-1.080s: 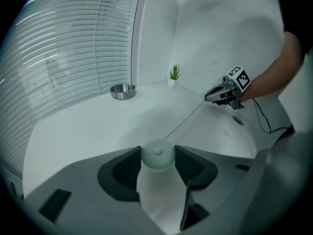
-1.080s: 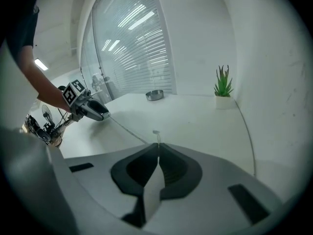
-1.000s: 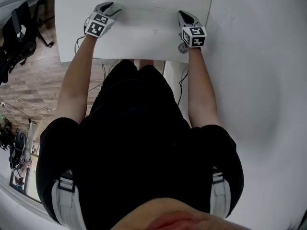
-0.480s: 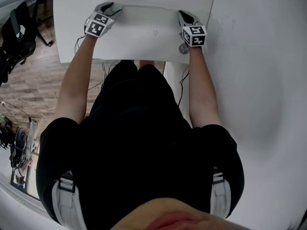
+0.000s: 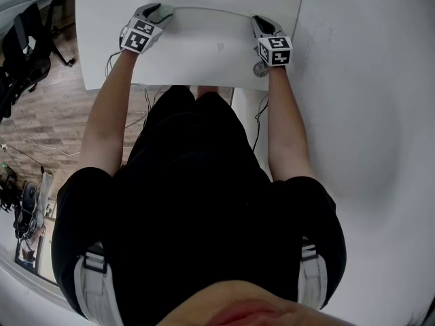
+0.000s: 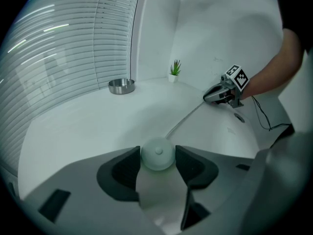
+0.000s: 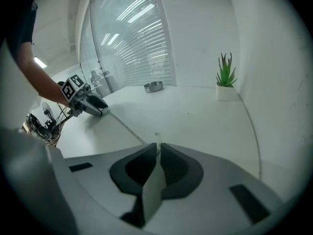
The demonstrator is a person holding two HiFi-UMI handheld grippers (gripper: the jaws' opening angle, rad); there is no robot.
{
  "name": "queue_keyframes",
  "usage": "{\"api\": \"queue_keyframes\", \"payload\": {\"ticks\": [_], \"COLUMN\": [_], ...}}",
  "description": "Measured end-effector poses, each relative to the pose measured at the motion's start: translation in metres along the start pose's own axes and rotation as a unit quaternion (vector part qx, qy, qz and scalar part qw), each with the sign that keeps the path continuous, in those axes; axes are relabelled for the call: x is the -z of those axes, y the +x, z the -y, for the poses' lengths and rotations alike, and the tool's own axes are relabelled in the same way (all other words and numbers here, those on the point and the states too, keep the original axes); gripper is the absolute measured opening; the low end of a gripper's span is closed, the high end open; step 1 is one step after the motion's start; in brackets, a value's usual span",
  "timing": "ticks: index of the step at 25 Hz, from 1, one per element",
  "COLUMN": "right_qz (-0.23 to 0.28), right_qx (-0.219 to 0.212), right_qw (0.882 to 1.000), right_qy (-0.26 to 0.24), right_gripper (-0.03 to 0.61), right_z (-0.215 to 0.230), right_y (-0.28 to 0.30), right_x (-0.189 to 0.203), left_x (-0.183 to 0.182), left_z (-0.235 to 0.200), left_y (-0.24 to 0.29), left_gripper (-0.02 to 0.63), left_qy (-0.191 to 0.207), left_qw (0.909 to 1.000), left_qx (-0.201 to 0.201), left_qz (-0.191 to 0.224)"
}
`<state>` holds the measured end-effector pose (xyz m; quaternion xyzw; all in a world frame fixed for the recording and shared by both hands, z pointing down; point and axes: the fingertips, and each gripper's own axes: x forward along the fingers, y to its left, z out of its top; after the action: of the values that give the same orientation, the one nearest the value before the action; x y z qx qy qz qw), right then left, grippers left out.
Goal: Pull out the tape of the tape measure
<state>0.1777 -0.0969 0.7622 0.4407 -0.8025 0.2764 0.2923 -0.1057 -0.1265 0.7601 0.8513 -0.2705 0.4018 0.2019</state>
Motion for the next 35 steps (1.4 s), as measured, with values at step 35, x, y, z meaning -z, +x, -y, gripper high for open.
{"api": "queue_keyframes", "payload": {"ticks": [35], "right_qz": [0.134], "right_qx": [-0.023], "right_qw": [0.991], "right_qy": [-0.001], "right_gripper": [0.101], "right_z": [-0.055], "right_y": [-0.104], "right_x": [-0.113], "left_x": [-0.095], "left_z": [0.029], "left_y": [-0.144], "left_gripper": [0.262], "left_qy": [-0.040], "left_qw": [0.9821], "left_qx": [-0.029], "left_qz": [0.181]}}
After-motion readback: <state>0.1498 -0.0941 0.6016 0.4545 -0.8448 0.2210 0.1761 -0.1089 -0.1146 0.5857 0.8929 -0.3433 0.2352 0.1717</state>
